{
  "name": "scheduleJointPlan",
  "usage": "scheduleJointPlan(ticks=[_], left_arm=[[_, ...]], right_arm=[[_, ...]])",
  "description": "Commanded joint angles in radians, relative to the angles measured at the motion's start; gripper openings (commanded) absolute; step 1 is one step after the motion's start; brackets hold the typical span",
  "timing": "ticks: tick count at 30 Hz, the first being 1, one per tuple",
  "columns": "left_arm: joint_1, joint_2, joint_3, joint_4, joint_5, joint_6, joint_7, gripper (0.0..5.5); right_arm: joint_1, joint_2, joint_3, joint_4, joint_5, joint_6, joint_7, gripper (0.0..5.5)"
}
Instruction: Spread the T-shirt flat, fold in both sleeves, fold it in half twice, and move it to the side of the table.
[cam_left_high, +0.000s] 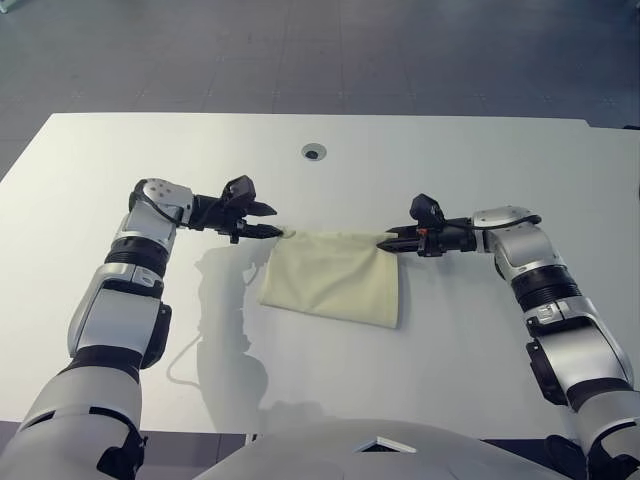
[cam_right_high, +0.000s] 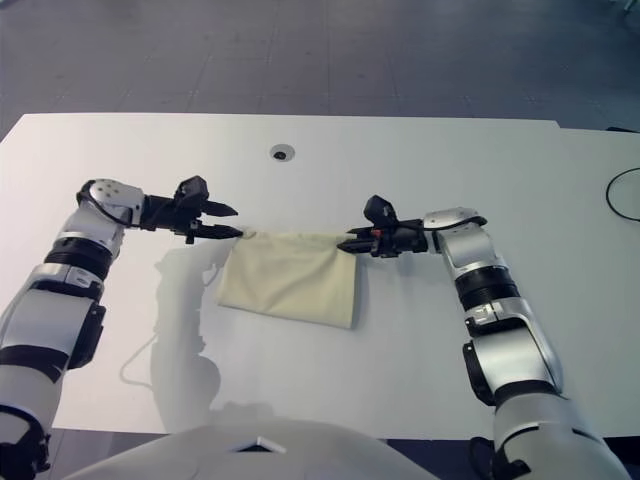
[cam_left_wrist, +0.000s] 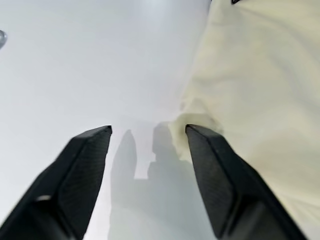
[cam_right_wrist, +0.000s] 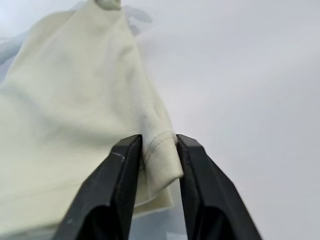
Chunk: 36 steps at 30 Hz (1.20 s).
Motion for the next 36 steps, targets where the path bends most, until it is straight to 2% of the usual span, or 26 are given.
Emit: scheduleJointPlan(ticks=[1,6,9,12,17,22,25,28,36], left_arm=[[0.007,-0.03,0.034,0.045,0.04,-0.056,0.124,3.48],[0.02,-0.022,0.074,0.029,0.048,-0.096,0.22,4.28],[0.041,-0.01,0.128,-0.05,-0.001,-0.086,0.207,4.84],[0.099,-0.012,0.179,-0.221,-0.088,0.019,0.148,5.35],[0.216,-0.027,0.154,-0.453,-0.119,0.159,0.118,5.4],[0.272,-0.029,0.058,-0.392,0.051,0.08,0.243,5.4],[0.256,-0.03,0.045,-0.295,0.114,0.027,0.337,5.4],[0.235,-0.047,0.067,-0.243,0.097,-0.006,0.387,5.4],[0.246,-0.099,0.109,-0.245,0.019,0.001,0.366,5.4]], right_arm=[[-0.05,0.033,-0.081,0.032,0.02,0.082,-0.103,2.05],[-0.053,0.046,-0.151,-0.016,0.035,0.1,-0.189,2.82],[0.004,0.063,-0.154,-0.188,0.087,0.161,-0.166,2.36],[0.083,0.076,-0.116,-0.358,0.128,0.243,-0.156,1.85],[0.151,0.106,-0.093,-0.44,0.143,0.302,-0.194,0.96],[0.148,0.136,-0.074,-0.326,0.108,0.285,-0.23,0.08],[0.158,0.126,-0.047,-0.24,0.063,0.245,-0.231,0.01],[0.176,0.124,-0.067,-0.169,0.054,0.217,-0.241,0.01],[0.231,0.128,-0.1,-0.107,0.071,0.196,-0.25,0.01]])
